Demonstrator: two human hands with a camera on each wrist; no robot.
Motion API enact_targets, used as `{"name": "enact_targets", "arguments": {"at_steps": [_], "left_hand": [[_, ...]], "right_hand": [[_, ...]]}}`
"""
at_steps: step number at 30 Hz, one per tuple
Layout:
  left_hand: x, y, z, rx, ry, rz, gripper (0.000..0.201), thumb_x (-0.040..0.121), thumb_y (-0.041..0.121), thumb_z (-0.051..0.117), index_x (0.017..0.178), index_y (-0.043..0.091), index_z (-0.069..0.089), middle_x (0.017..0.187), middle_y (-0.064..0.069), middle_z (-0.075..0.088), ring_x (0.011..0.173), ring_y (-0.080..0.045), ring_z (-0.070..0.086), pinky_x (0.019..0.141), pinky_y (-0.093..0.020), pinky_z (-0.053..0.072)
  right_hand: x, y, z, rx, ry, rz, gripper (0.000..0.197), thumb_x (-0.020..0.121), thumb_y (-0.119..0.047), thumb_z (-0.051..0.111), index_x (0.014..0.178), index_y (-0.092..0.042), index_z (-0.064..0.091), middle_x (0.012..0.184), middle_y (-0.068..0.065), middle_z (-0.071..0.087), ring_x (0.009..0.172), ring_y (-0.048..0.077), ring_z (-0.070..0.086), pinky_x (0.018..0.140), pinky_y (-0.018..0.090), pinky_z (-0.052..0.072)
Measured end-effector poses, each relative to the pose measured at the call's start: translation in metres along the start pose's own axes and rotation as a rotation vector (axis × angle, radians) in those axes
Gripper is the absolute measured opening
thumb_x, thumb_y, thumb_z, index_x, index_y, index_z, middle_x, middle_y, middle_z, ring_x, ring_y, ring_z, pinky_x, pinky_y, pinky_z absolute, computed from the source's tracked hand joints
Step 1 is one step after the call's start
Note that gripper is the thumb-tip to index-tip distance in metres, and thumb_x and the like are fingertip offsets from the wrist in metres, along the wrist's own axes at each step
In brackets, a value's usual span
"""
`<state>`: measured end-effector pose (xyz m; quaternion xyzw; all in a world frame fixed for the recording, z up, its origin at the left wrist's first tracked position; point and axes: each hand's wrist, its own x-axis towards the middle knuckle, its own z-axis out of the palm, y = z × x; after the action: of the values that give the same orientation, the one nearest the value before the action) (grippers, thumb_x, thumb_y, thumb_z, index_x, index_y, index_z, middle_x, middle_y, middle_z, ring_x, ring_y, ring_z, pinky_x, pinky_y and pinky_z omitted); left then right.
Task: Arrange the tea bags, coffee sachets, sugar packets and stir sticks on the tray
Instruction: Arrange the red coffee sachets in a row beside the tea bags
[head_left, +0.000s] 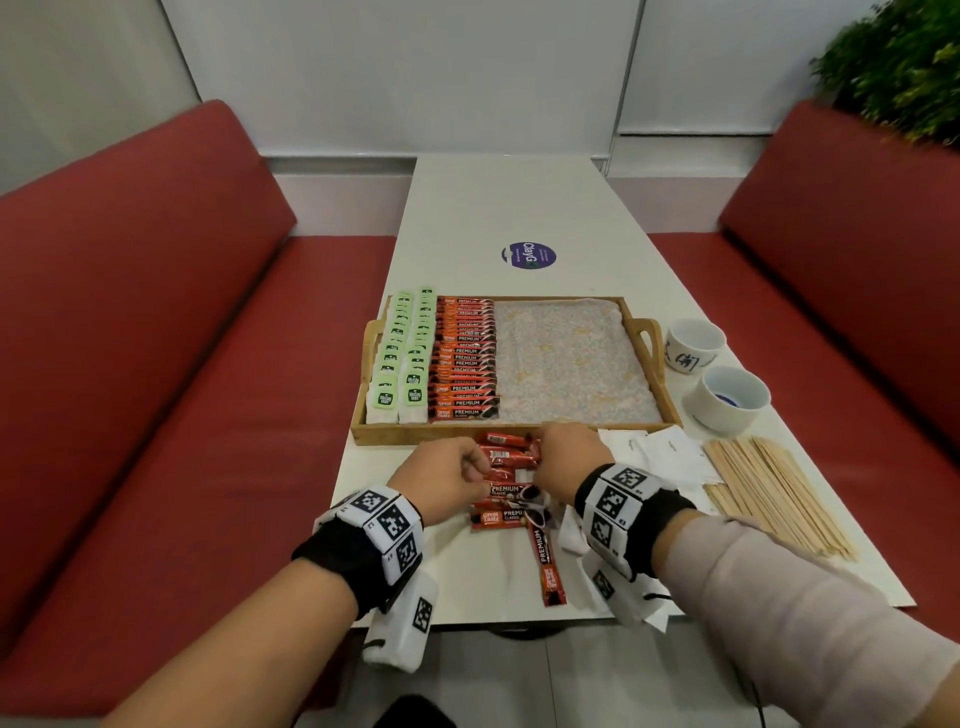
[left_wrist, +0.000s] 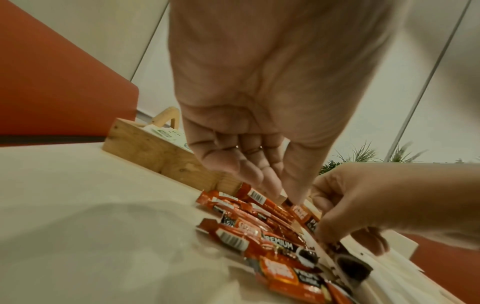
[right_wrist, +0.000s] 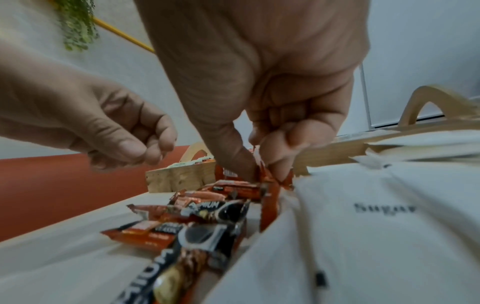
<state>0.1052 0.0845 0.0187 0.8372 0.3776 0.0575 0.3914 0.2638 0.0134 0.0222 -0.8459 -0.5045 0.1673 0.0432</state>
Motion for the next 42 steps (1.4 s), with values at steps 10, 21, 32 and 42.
{"name": "enact_targets", "arguments": {"at_steps": [10, 21, 32, 42], "left_hand": [[-0.012, -0.002, -0.001, -0.328, 0.061, -0.039, 0.028, 0.096, 0.036, 0.049, 0.116, 0.019, 0.059, 0.108, 0.001, 0.066, 0.099, -0.015, 0.061, 0.088, -0.036, 0.050], [-0.048, -0.009, -0.007, -0.611, 0.105, -0.103, 0.019, 0.100, 0.023, 0.043, 0.093, 0.017, 0.060, 0.090, -0.001, 0.072, 0.079, -0.015, 0.068, 0.060, -0.025, 0.047], [-0.070, -0.011, -0.001, -0.629, 0.003, -0.185, 0.019, 0.100, 0.025, 0.045, 0.106, 0.010, 0.055, 0.074, 0.000, 0.059, 0.065, -0.012, 0.060, 0.063, -0.026, 0.049], [-0.071, -0.013, -0.007, -0.618, 0.000, -0.214, 0.017, 0.100, 0.027, 0.043, 0.086, 0.019, 0.049, 0.078, -0.001, 0.054, 0.071, -0.012, 0.056, 0.070, -0.029, 0.047]], "right_hand": [[-0.029, -0.030, -0.021, 0.528, 0.090, -0.123, 0.032, 0.073, -0.013, 0.074, 0.067, -0.020, 0.044, 0.070, 0.002, 0.059, 0.061, 0.017, 0.054, 0.062, 0.033, 0.049], [-0.067, -0.041, -0.001, 0.210, 0.083, -0.010, 0.029, 0.081, -0.019, 0.066, 0.066, -0.022, 0.041, 0.069, -0.007, 0.051, 0.074, 0.017, 0.054, 0.052, 0.021, 0.033], [-0.083, -0.034, 0.037, -0.063, -0.033, 0.175, 0.022, 0.089, -0.008, 0.046, 0.108, -0.010, 0.058, 0.111, 0.011, 0.062, 0.101, 0.028, 0.061, 0.075, 0.031, 0.047], [-0.083, -0.051, 0.009, 0.330, 0.115, 0.128, 0.023, 0.076, -0.009, 0.057, 0.067, -0.022, 0.041, 0.067, -0.003, 0.058, 0.061, 0.013, 0.058, 0.050, 0.022, 0.040]]}}
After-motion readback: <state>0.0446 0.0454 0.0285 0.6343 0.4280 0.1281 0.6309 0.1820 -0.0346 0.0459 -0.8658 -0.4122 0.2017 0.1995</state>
